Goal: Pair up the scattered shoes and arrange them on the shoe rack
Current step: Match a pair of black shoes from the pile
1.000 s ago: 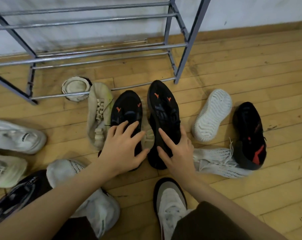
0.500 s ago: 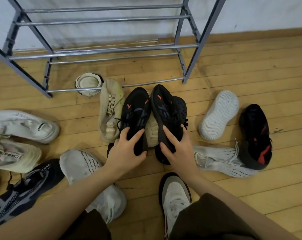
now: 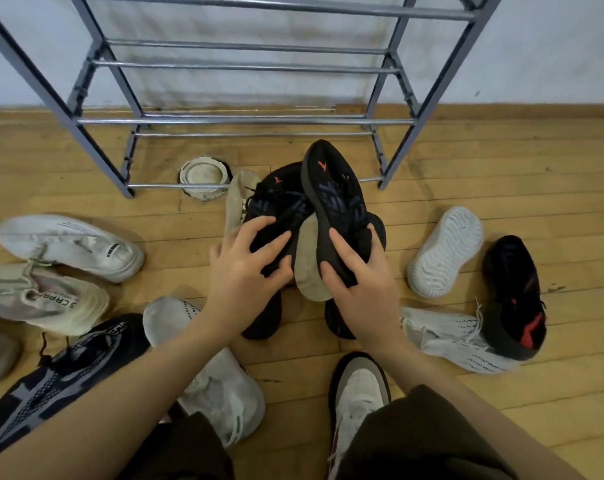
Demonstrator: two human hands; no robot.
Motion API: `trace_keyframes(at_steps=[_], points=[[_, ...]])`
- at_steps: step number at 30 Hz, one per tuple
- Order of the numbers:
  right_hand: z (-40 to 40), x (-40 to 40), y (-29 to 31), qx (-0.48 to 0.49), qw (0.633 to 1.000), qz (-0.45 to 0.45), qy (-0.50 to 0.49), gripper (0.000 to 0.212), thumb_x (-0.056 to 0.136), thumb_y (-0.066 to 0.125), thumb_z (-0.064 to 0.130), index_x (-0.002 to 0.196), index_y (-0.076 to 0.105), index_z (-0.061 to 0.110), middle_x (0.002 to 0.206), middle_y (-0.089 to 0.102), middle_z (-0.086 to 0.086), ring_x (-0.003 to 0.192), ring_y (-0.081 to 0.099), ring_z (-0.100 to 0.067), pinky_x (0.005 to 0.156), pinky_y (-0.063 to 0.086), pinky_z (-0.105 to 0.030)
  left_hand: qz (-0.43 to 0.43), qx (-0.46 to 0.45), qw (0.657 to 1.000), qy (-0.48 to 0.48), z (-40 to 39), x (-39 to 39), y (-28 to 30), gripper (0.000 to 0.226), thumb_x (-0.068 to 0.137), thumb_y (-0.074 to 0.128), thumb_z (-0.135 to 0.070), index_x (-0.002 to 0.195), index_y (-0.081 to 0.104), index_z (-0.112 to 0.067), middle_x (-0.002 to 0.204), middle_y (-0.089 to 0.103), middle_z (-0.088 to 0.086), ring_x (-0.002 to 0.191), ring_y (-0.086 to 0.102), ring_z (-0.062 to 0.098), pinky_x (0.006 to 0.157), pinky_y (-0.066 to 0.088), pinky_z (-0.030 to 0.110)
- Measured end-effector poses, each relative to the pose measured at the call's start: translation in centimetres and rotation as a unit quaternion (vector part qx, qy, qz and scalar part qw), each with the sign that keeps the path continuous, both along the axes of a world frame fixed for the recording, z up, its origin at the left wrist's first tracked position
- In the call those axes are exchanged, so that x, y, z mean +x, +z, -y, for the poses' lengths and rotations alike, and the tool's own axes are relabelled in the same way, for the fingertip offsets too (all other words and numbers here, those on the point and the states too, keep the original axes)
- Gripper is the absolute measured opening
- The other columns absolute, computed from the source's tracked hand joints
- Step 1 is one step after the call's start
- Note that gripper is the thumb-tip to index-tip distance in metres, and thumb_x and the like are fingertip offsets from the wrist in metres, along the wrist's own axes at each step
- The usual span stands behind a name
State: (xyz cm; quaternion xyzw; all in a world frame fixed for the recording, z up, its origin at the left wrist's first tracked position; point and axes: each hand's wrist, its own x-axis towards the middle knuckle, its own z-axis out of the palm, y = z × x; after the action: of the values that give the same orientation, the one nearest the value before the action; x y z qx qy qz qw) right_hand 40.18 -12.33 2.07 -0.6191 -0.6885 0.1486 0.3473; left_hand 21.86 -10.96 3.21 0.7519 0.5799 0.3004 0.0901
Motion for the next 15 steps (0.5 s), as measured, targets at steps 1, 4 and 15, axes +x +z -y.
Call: trace_keyframes(at_steps=[1, 4, 15], points=[[-0.5, -0.4, 0.2, 0.008, 1.000, -0.002, 0.005, 0.045, 0.089, 0.050, 0.045, 0.132, 0.050, 0.034, 0.147, 0.034, -0.020, 0.132, 0.038, -0.035, 0.093, 0.043, -0.035, -0.010, 0.007, 1.000, 0.010, -0.4, -0.6, 0.2, 0.037, 0.084, 0.049, -0.036, 0.113, 0.066, -0.021, 0.126, 0.056, 0.004, 0.109, 0.056, 0.032, 0.078, 0.040, 0.045], [-2.4, -2.3, 0.8, -0.003, 1.000, -0.002, 0.024, 0.047, 0.089, 0.046, 0.051, 0.134, 0.046, 0.038, 0.148, 0.035, -0.014, 0.133, 0.036, -0.034, 0.095, 0.046, -0.042, -0.035, 0.026, 0.998, 0.037, -1.6, -2.7, 0.3, 0.037, 0.085, 0.047, -0.036, 0.112, 0.067, -0.021, 0.125, 0.057, 0.006, 0.106, 0.057, 0.034, 0.075, 0.037, 0.044], [-11.8, -12.7, -1.4, -0.029, 0.993, 0.048, 0.100, 0.048, 0.090, 0.041, 0.052, 0.134, 0.048, 0.034, 0.146, 0.039, -0.012, 0.120, 0.048, -0.035, 0.090, 0.049, -0.046, -0.052, 0.046, 0.986, 0.150, -8.4, -12.0, -3.5, 0.032, 0.085, 0.049, -0.035, 0.108, 0.068, -0.022, 0.121, 0.059, 0.006, 0.098, 0.058, 0.035, 0.072, 0.039, 0.044]])
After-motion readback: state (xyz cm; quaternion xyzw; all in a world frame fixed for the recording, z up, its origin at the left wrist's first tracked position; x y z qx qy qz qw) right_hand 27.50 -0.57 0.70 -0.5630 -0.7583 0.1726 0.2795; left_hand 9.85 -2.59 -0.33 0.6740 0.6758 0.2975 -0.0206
